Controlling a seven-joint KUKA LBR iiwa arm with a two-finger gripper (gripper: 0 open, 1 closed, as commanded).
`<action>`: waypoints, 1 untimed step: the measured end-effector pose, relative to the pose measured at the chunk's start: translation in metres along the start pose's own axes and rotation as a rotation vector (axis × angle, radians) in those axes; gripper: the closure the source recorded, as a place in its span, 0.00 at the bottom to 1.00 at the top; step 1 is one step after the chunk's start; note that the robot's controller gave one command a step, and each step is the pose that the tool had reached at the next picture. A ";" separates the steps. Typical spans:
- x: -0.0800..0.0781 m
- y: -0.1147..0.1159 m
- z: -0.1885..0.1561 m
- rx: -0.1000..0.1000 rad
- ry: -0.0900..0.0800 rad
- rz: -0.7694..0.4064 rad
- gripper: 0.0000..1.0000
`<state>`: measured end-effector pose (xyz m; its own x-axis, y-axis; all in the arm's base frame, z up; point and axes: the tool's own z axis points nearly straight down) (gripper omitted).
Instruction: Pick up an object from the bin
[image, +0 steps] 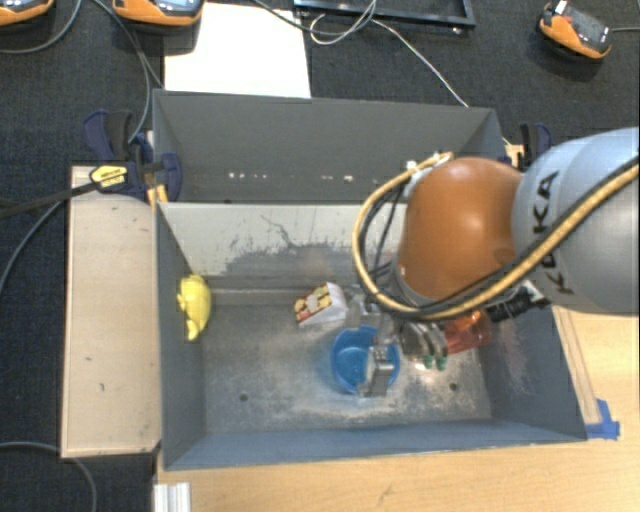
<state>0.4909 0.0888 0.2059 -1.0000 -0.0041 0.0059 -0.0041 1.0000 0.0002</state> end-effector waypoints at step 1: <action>-0.002 -0.001 -0.004 -0.001 -0.008 0.003 0.00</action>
Offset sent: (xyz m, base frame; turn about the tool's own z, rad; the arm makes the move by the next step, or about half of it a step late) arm 0.0172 -0.0305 -0.0793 0.0740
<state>0.4926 0.0882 0.2102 -1.0000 -0.0011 -0.0025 -0.0011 1.0000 0.0011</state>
